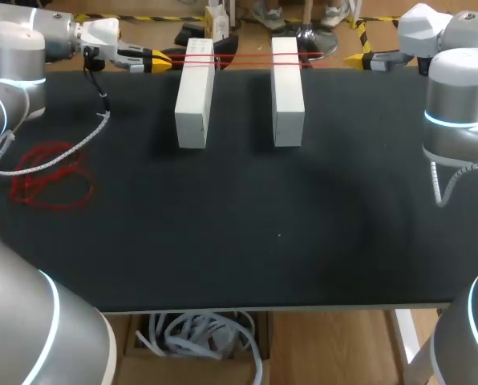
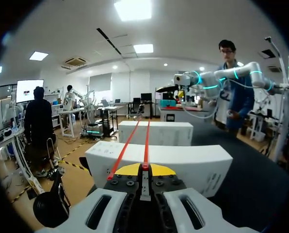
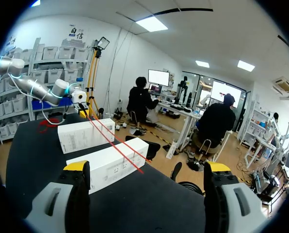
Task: Grab the tape and strap the tape.
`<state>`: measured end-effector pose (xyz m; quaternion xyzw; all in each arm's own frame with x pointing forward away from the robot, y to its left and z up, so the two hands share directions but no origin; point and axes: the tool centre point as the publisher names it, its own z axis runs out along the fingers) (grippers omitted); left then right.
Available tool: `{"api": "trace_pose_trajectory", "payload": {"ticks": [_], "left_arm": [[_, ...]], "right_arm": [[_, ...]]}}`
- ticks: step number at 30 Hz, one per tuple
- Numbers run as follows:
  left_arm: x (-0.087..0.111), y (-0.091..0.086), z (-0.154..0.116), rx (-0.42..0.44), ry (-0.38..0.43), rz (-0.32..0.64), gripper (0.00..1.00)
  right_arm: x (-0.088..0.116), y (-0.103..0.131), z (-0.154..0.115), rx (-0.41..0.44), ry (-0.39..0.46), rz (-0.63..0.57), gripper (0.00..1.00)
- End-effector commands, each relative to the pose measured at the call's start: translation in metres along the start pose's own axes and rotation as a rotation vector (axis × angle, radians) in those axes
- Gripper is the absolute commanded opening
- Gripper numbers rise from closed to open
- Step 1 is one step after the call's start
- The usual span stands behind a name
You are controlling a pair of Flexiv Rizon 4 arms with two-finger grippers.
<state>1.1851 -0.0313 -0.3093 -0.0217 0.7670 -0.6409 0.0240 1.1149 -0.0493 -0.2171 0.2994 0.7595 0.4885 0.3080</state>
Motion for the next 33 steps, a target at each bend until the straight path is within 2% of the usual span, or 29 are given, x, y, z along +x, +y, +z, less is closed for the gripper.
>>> {"api": "trace_pose_trajectory", "payload": {"ticks": [1, 8, 14, 24, 33], "left_arm": [[0.0, -0.009, -0.003, 0.055, 0.356, -0.028, 0.0], [0.014, -0.051, -0.009, 0.22, 0.291, -0.084, 0.0], [0.019, -0.085, -0.02, 0.317, 0.217, -0.06, 0.0], [0.036, -0.135, -0.028, 0.392, 0.169, 0.006, 0.0], [0.05, -0.154, -0.036, 0.421, 0.107, 0.011, 0.0]], "right_arm": [[0.0, 0.0, -0.001, 0.002, 0.001, 0.0, 1.0], [0.0, 0.0, -0.001, 0.002, 0.001, 0.0, 1.0], [0.0, 0.0, -0.001, 0.002, 0.001, 0.0, 1.0], [0.0, 0.0, -0.001, 0.002, 0.001, 0.0, 1.0], [0.0, 0.0, -0.001, 0.002, 0.001, 0.0, 1.0]]}}
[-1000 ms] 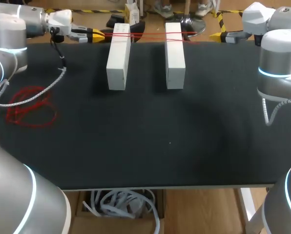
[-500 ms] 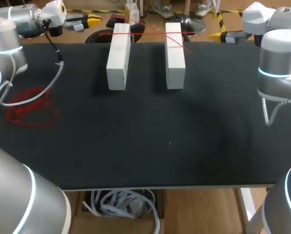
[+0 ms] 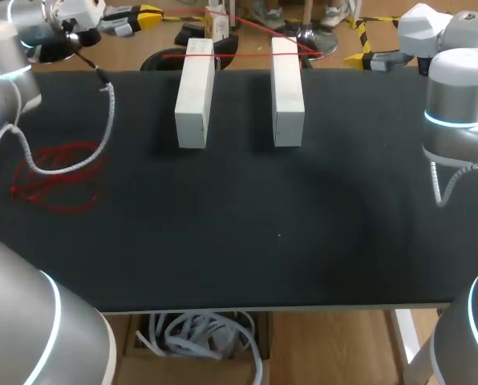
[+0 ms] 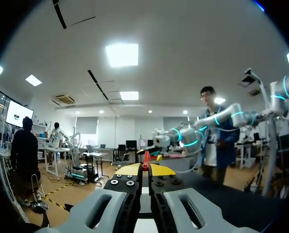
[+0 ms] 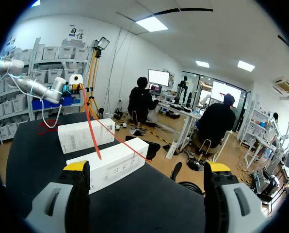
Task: Grab the tape and strap the tape.
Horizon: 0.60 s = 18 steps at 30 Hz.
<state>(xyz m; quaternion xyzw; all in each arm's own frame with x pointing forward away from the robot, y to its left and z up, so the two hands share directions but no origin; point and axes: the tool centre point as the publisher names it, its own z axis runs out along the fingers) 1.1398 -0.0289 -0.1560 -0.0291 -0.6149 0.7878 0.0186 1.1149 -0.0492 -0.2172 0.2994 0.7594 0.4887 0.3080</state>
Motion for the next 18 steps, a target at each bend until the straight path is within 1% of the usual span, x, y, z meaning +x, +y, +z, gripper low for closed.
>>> {"api": "trace_pose_trajectory", "payload": {"ticks": [1, 6, 7, 8, 18], "left_arm": [[0.008, -0.007, -0.001, 0.005, -0.031, 0.007, 0.0], [0.008, -0.016, -0.006, 0.011, -0.054, 0.0, 0.0], [0.008, -0.017, -0.007, 0.0, -0.061, -0.01, 0.0], [0.009, -0.017, -0.007, -0.016, -0.065, -0.024, 0.0], [0.009, -0.017, -0.007, -0.016, -0.065, -0.024, 0.0]], "right_arm": [[0.0, 0.0, -0.001, 0.002, 0.001, 0.0, 1.0], [0.0, 0.0, -0.001, 0.002, 0.001, 0.0, 1.0], [0.0, 0.0, -0.001, 0.002, 0.001, 0.0, 1.0], [0.0, 0.0, -0.001, 0.002, 0.001, 0.0, 1.0], [0.0, 0.0, -0.001, 0.002, 0.001, 0.0, 1.0]]}}
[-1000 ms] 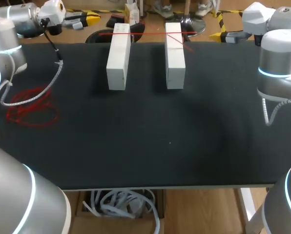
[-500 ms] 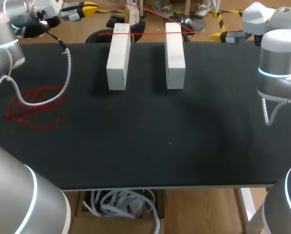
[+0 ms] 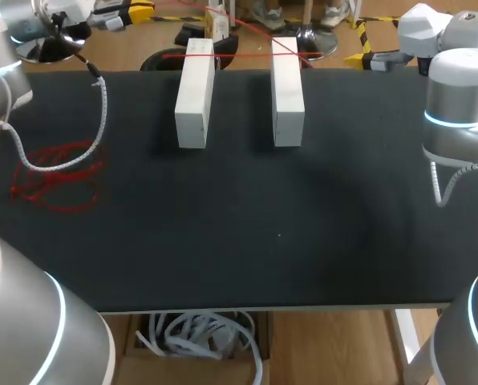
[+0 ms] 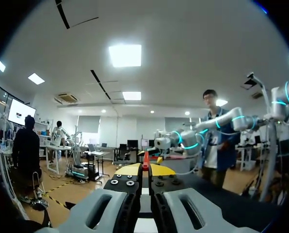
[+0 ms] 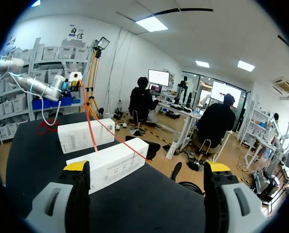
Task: Grab the tape and strap the tape.
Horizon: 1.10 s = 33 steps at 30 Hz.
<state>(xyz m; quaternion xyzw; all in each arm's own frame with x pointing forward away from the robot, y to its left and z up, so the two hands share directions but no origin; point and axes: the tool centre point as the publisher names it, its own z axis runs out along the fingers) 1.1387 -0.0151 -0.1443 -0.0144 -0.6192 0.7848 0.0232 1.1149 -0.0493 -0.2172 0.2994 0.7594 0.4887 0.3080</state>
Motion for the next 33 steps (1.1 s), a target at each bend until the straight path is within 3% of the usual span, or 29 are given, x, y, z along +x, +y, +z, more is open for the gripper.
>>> {"api": "trace_pose_trajectory", "payload": {"ticks": [1, 10, 18, 33], "left_arm": [[0.007, -0.002, 0.003, -0.006, -0.047, 0.002, 0.0], [0.008, -0.003, 0.005, 0.004, -0.033, -0.009, 0.0], [0.019, -0.024, 0.023, 0.094, -0.028, 0.017, 0.0], [0.075, -0.057, 0.035, 0.2, -0.127, 0.028, 0.0]], "right_arm": [[0.0, 0.0, -0.001, 0.002, 0.001, 0.0, 1.0], [0.0, 0.0, -0.001, 0.002, 0.001, 0.0, 1.0], [0.0, 0.0, -0.001, 0.002, 0.001, 0.0, 1.0], [0.0, 0.0, -0.001, 0.002, 0.001, 0.0, 1.0]]}}
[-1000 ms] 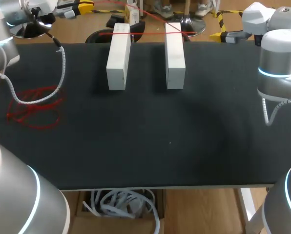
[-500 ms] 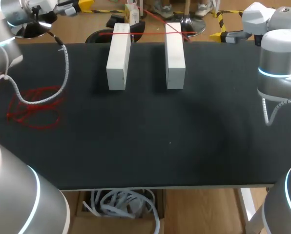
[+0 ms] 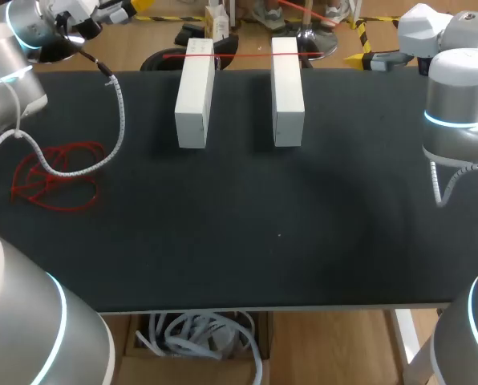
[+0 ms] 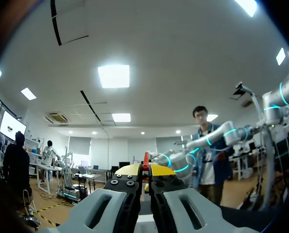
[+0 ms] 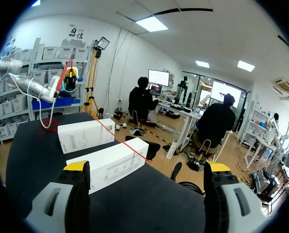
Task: Grab the tape and strap the tape.
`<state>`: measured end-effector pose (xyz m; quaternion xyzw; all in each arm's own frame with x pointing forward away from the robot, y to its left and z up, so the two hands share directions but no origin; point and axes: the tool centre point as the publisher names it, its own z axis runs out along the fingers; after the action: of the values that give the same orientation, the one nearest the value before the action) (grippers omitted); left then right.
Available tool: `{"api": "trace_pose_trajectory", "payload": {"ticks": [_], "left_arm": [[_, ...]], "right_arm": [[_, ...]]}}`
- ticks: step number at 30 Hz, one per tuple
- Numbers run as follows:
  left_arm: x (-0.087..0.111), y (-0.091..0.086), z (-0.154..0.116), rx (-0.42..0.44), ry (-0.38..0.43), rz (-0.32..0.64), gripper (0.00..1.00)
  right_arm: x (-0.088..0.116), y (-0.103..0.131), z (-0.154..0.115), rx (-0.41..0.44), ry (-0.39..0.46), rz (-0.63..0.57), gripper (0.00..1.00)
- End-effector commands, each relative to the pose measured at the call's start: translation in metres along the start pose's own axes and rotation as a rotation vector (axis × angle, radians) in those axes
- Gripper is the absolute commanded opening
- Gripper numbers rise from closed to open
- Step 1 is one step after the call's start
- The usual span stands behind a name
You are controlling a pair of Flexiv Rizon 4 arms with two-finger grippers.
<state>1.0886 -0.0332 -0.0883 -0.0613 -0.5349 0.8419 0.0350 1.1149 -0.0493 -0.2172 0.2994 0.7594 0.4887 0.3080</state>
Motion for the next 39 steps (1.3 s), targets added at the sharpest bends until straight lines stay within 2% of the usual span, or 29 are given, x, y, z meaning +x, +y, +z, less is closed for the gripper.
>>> {"api": "trace_pose_trajectory", "payload": {"ticks": [1, 8, 23, 30, 39], "left_arm": [[0.029, -0.01, 0.007, 0.006, -0.229, 0.01, 0.0], [0.059, -0.022, 0.017, 0.032, -0.287, 0.01, 0.0], [0.113, -0.021, 0.026, 0.072, -0.457, 0.019, 0.0], [0.125, -0.02, 0.026, 0.078, -0.499, 0.024, 0.0], [0.126, -0.018, 0.028, 0.085, -0.5, 0.028, 0.0]], "right_arm": [[0.0, 0.0, -0.001, 0.002, 0.002, 0.0, 1.0], [0.0, 0.0, -0.001, 0.002, 0.002, 0.0, 1.0], [0.0, 0.0, -0.001, 0.002, 0.002, 0.0, 1.0], [0.0, 0.0, -0.001, 0.002, 0.002, 0.0, 1.0], [0.0, 0.0, -0.001, 0.002, 0.002, 0.0, 1.0]]}}
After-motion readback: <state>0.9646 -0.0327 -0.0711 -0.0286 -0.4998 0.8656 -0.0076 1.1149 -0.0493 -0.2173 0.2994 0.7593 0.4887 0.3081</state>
